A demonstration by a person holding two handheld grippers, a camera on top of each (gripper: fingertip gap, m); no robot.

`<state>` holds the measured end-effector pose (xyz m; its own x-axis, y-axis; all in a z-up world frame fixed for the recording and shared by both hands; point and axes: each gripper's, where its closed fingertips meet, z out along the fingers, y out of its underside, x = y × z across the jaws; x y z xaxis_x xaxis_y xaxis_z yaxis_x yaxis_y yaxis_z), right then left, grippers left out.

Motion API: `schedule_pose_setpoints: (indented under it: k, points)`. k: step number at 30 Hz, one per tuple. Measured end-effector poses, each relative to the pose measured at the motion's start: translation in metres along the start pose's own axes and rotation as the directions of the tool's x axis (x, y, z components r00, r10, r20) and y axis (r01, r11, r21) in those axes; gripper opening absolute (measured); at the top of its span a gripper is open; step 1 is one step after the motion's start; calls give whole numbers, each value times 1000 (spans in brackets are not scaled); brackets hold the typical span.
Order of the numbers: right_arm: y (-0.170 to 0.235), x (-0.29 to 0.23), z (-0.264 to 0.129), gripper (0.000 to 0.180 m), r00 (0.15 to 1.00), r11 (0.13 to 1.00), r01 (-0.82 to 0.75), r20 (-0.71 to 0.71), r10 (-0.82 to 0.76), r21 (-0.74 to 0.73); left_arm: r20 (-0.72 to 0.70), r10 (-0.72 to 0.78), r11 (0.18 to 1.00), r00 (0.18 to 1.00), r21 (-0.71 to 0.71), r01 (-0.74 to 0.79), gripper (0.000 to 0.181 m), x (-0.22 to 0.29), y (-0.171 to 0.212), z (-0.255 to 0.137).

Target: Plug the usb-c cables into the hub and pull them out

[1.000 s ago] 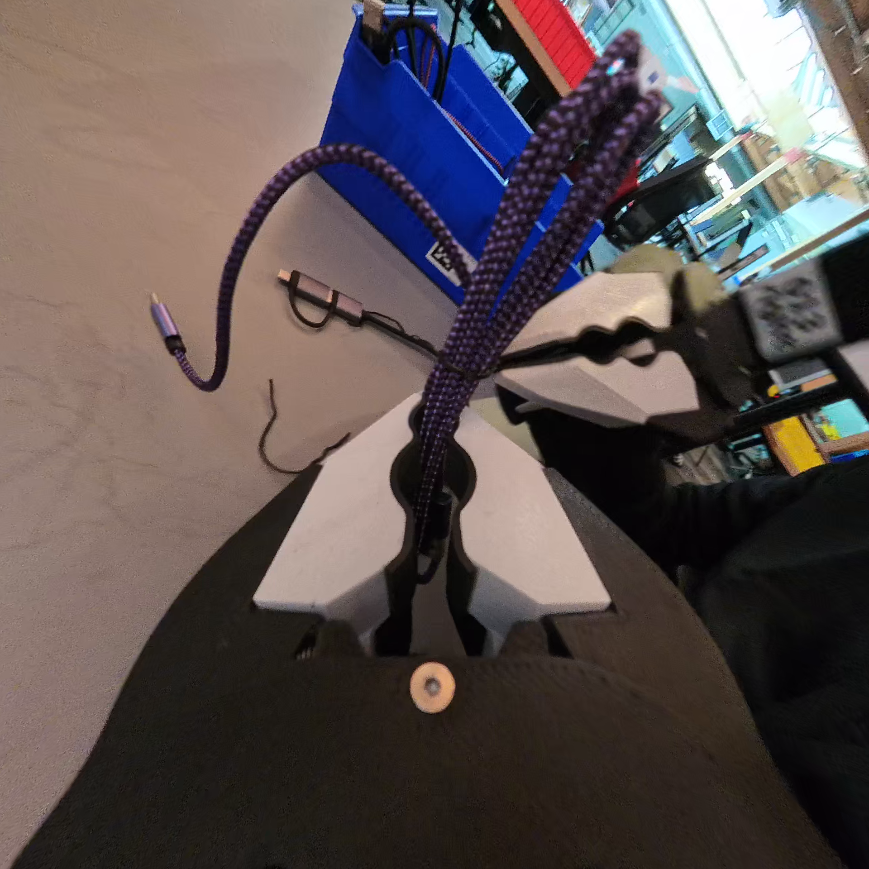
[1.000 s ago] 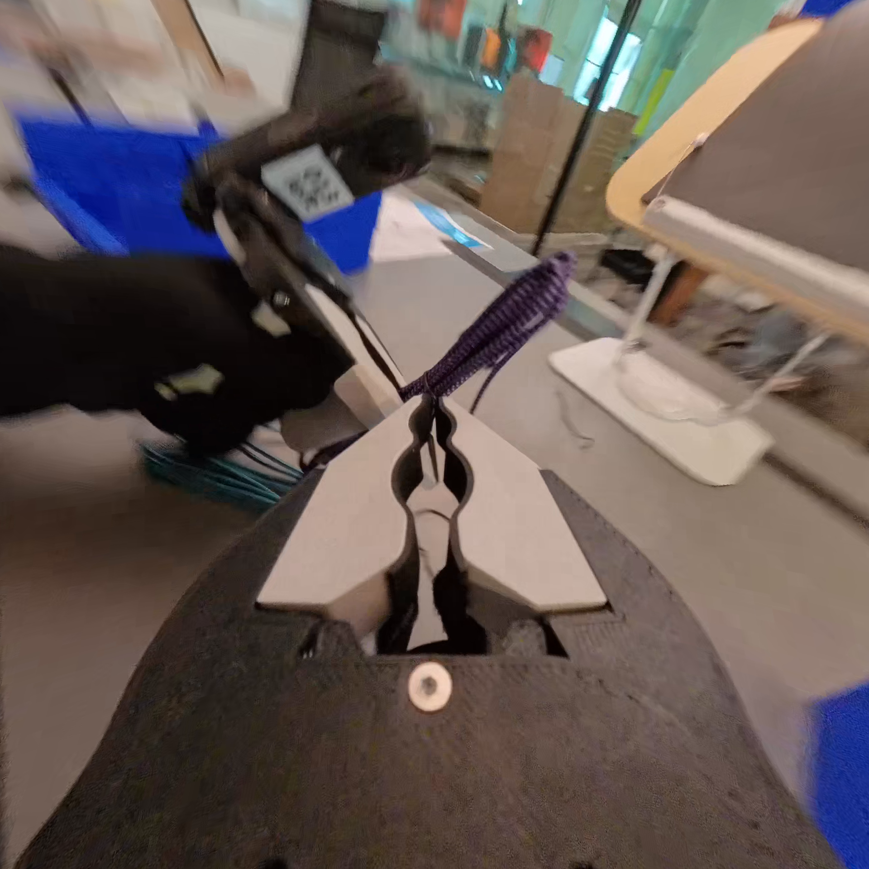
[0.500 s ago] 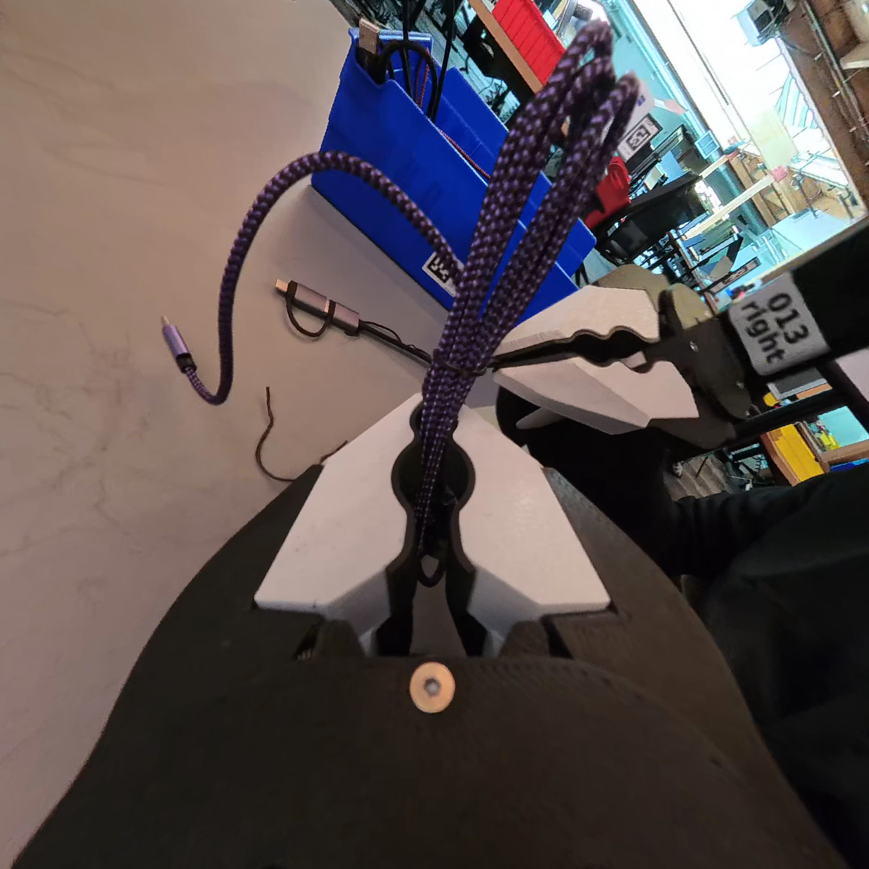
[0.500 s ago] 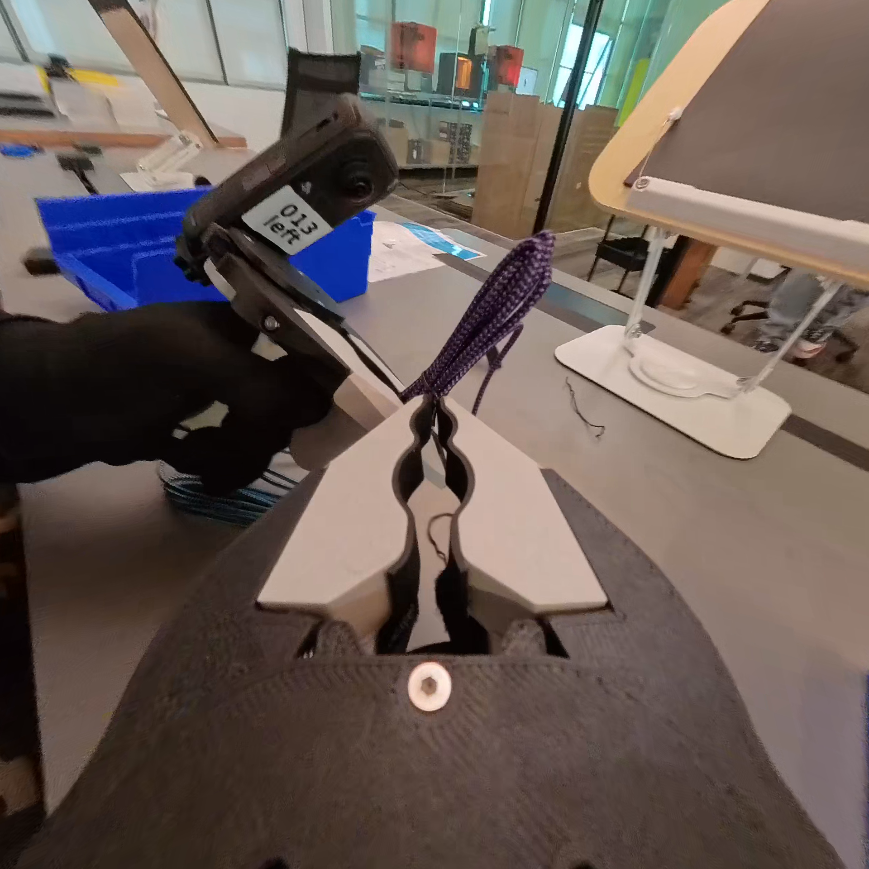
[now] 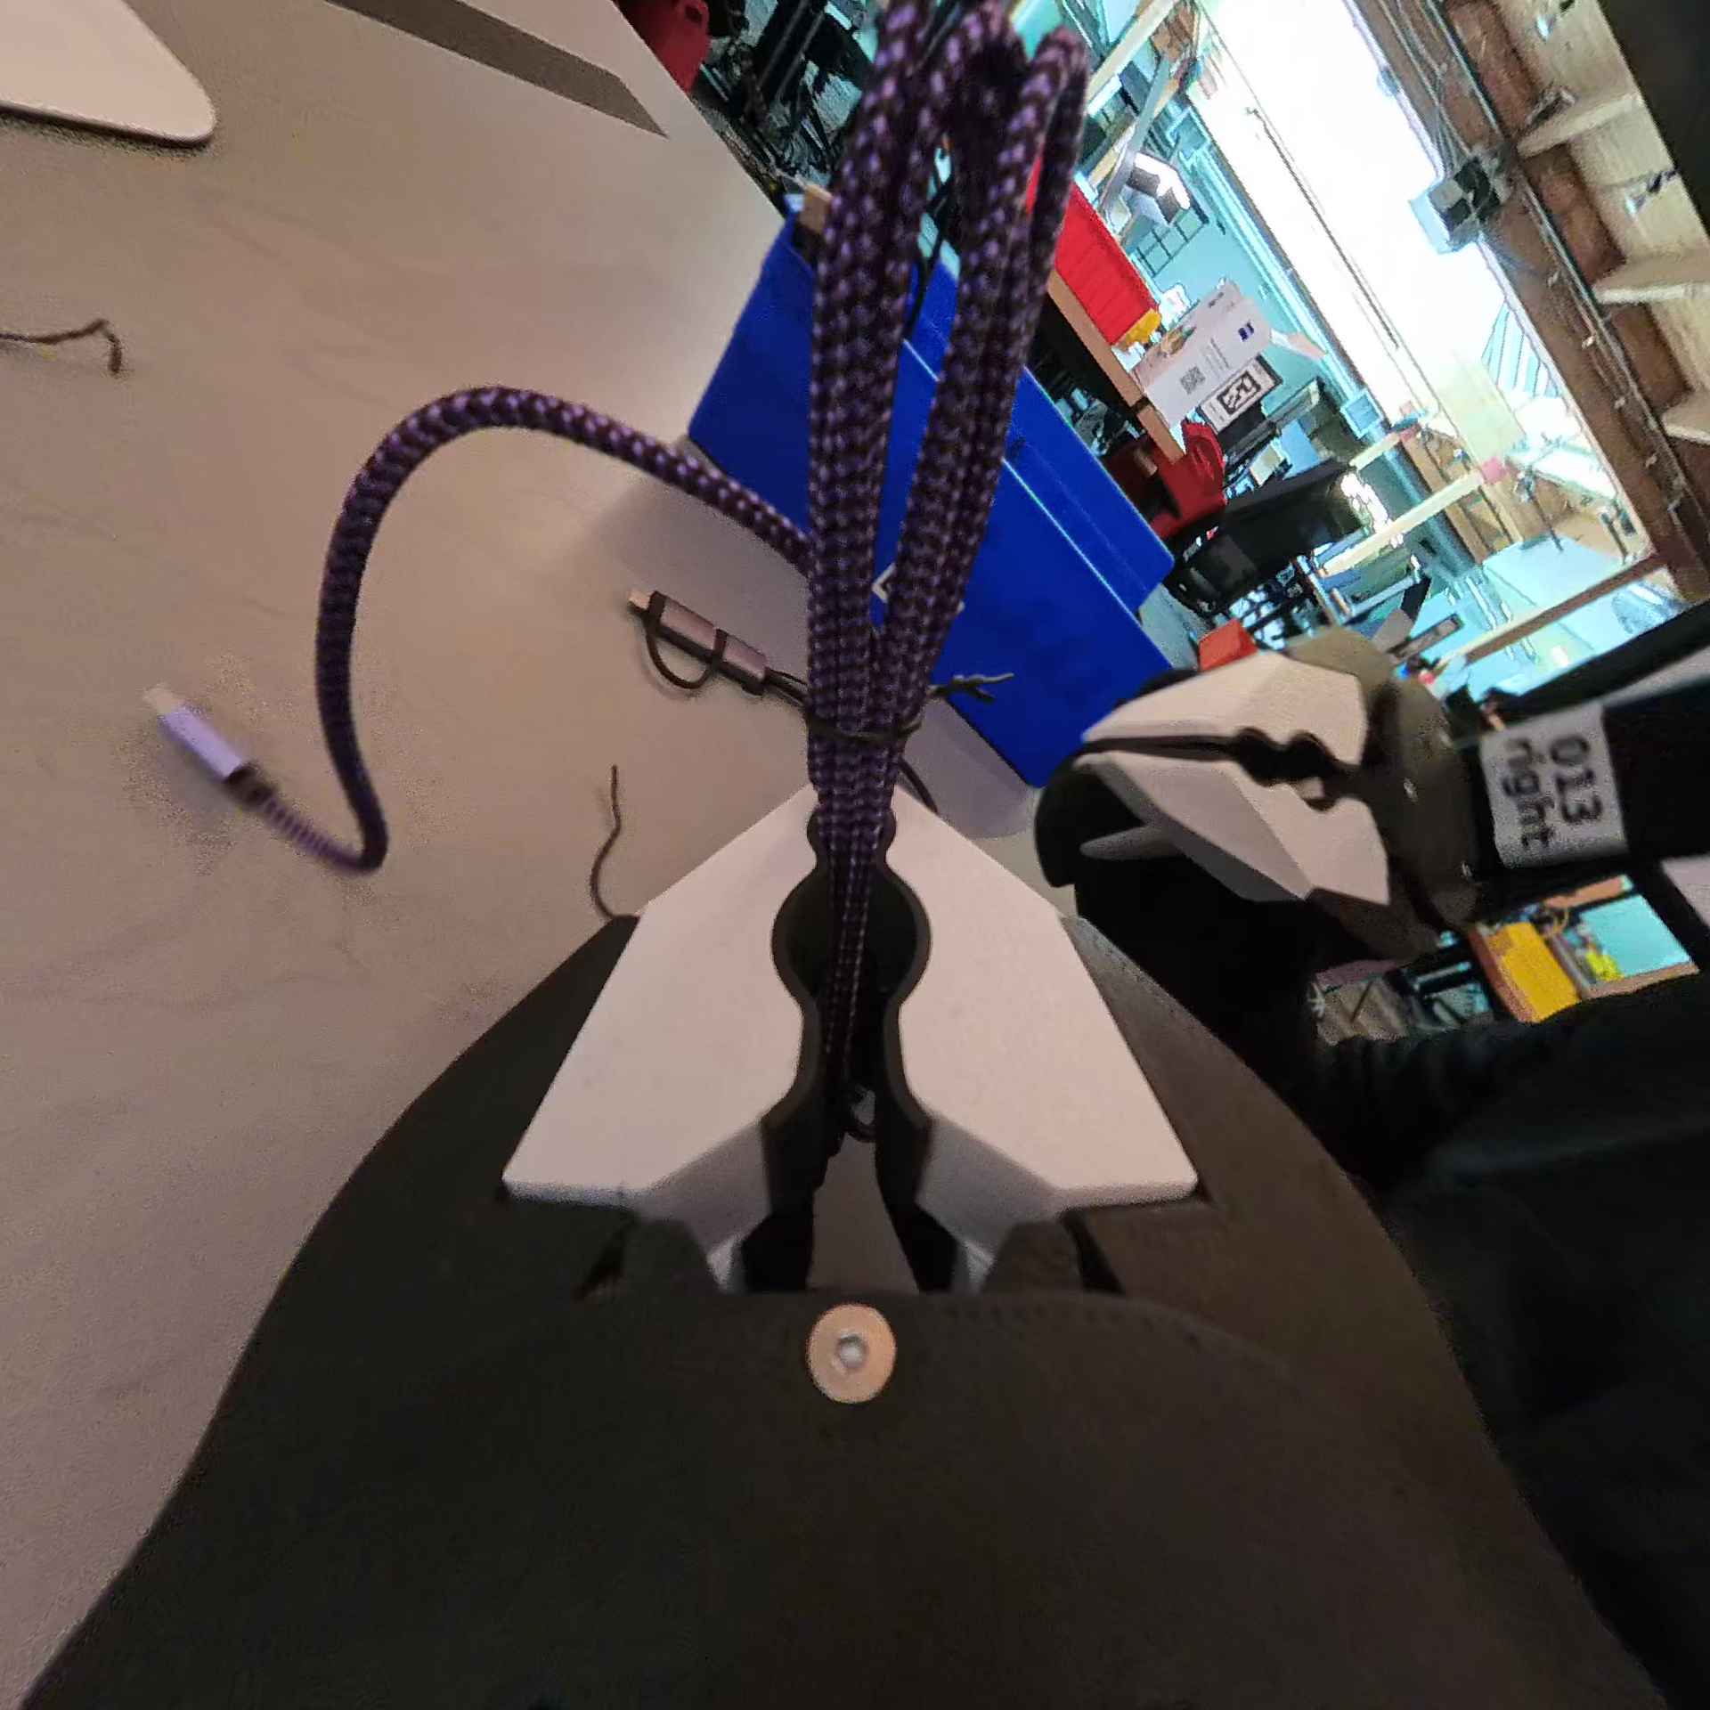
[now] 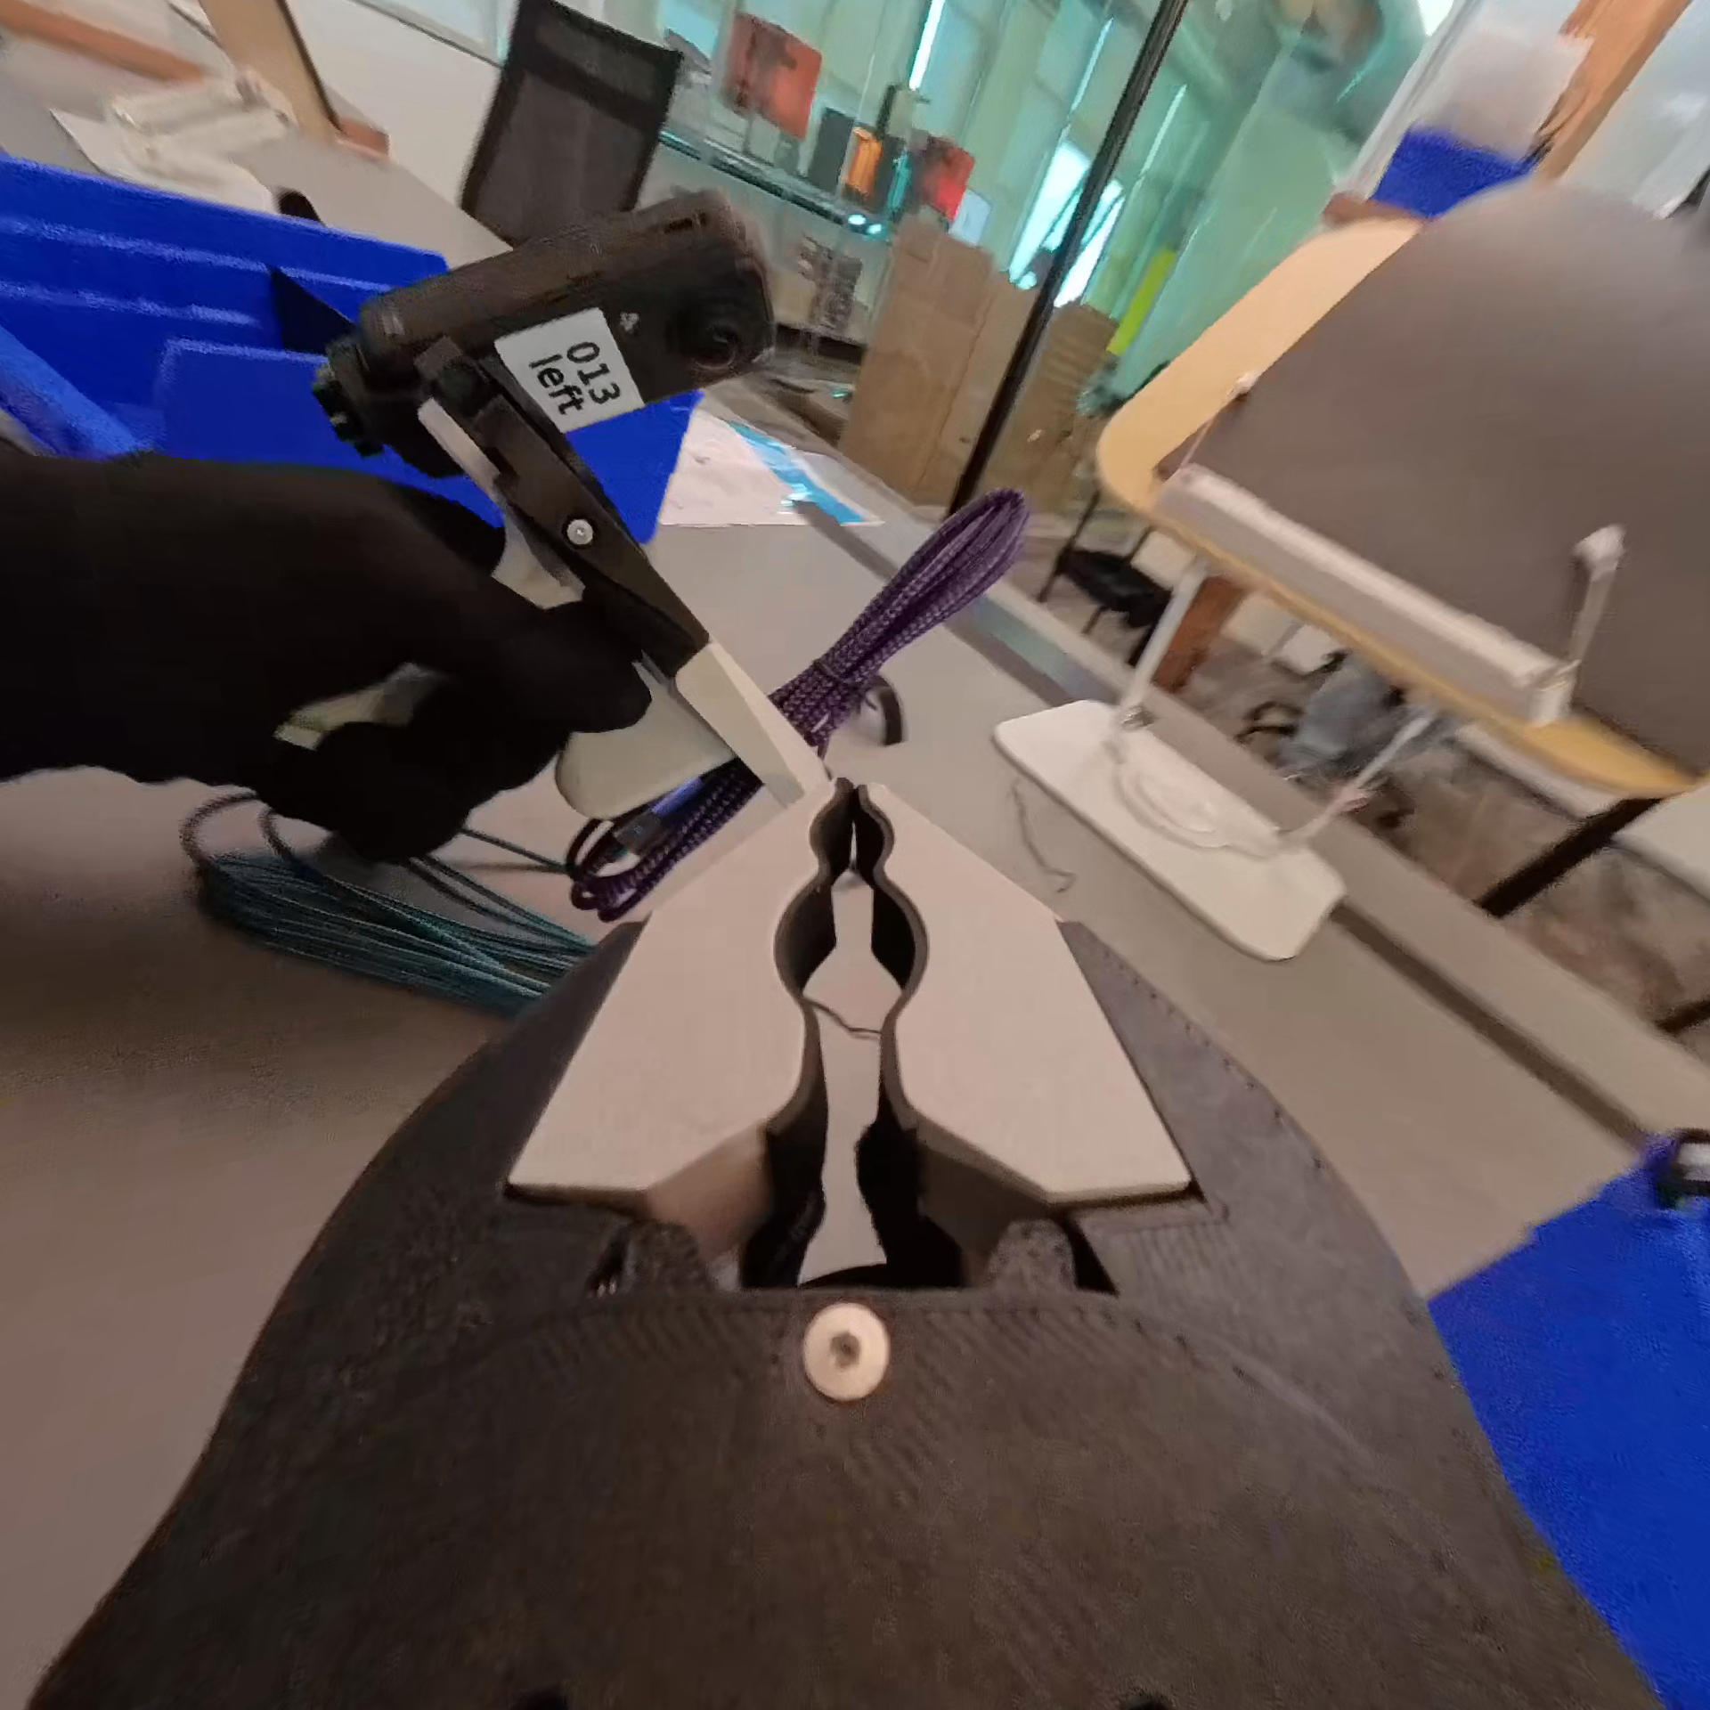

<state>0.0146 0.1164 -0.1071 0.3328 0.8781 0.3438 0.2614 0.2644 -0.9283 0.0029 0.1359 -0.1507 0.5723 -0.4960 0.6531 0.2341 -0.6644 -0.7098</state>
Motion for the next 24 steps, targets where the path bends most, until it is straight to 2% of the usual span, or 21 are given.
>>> schedule_pose_setpoints:
  k: [3, 5, 11, 17, 24]
  points:
    - [4, -2, 9, 0, 976, 983, -185, 113, 184, 0, -2, 55, 998, 998, -9, -55, 0, 4, 2, 2]
    - [9, 2, 14, 17, 963, 970, -240, 120, 241, -22, 4, 69, 998, 998, -5, -69, 0, 5, 1, 0]
    - [2, -1, 17, 10, 943, 958, -287, 178, 281, 8, 5, 160, 987, 987, -16, -160, 0, 13, 3, 3]
    - [-10, -4, 13, 9, 830, 868, -494, 324, 455, 47, 10, 198, 980, 980, -17, -198, 0, 15, 4, 5]
    - [-10, -3, 15, 0, 805, 846, -532, 333, 492, 37, 6, 205, 979, 979, -15, -204, 0, 17, 5, 6]
